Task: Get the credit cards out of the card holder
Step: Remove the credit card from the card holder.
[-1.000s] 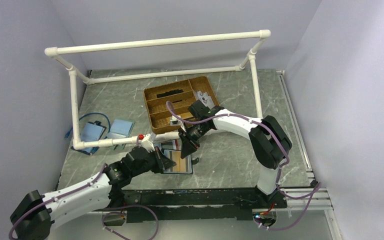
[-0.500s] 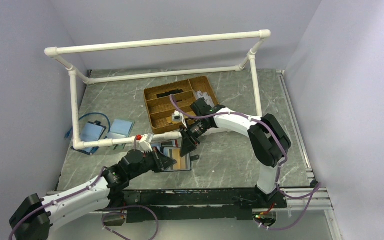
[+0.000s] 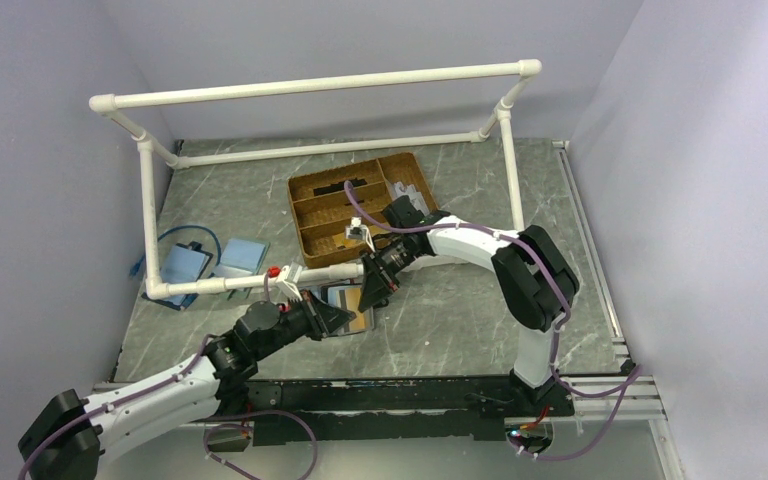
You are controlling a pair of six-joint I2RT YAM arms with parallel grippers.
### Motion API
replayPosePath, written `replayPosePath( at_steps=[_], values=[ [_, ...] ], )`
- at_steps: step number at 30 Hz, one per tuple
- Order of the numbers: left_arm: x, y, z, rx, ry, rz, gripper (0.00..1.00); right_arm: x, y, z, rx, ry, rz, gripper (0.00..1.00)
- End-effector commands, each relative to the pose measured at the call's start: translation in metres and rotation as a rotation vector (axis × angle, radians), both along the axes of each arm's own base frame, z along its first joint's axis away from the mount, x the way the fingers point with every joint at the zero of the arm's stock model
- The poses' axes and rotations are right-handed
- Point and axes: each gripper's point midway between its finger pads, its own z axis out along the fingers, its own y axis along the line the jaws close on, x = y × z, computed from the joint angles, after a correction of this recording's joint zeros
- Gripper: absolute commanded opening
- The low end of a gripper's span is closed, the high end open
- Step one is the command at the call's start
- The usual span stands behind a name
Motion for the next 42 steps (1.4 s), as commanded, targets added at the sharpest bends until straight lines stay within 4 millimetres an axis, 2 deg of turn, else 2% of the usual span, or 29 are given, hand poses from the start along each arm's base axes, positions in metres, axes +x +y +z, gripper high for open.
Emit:
replayPosePath(
  at_steps=[1, 6, 8, 9, 13, 16, 19, 23, 26, 34, 37, 40, 42],
  values=[
    [0.008, -0.004, 0.027, -0.082, -0.075, 0.02, 0.0, -0.009, 0.005, 0.02, 0.105, 0.056, 0.048, 0.16],
    [0.011, -0.002, 0.018, -0.054, -0.039, 0.042, 0.0, -0.009, 0.005, 0.021, 0.11, 0.062, 0.051, 0.01],
    [0.01, 0.0, 0.013, -0.039, -0.02, 0.046, 0.0, -0.009, 0.005, 0.021, 0.108, 0.058, 0.051, 0.0],
    [0.009, 0.001, 0.011, -0.031, -0.008, 0.046, 0.03, -0.007, 0.005, 0.02, 0.104, 0.052, 0.048, 0.0],
    [0.011, 0.008, 0.006, -0.008, 0.025, 0.087, 0.29, -0.002, 0.004, 0.012, 0.076, 0.033, 0.028, 0.0],
    [0.009, 0.011, 0.005, -0.002, 0.029, 0.091, 0.35, 0.003, 0.002, 0.004, 0.049, 0.026, 0.009, 0.0],
    [0.007, 0.014, 0.005, -0.003, 0.027, 0.093, 0.33, 0.007, 0.0, -0.005, 0.021, 0.023, -0.002, 0.0],
    [0.005, 0.017, -0.001, 0.003, 0.036, 0.096, 0.21, 0.008, -0.001, -0.014, 0.0, 0.027, -0.004, 0.0],
    [0.004, 0.019, -0.006, 0.009, 0.048, 0.099, 0.16, 0.009, -0.003, -0.018, -0.009, 0.033, -0.007, 0.0],
    [0.0, 0.021, -0.018, 0.027, 0.069, 0.091, 0.13, 0.012, -0.008, -0.028, -0.03, 0.038, -0.009, 0.0],
    [0.0, 0.024, -0.021, 0.032, 0.075, 0.094, 0.09, 0.014, -0.011, -0.032, -0.036, 0.032, -0.01, 0.0],
    [-0.001, 0.026, -0.024, 0.031, 0.077, 0.101, 0.0, 0.016, -0.014, -0.035, -0.044, 0.024, -0.008, 0.0],
    [-0.001, 0.029, -0.028, 0.036, 0.082, 0.109, 0.0, 0.017, -0.015, -0.036, -0.048, 0.021, -0.006, 0.0]
  ],
)
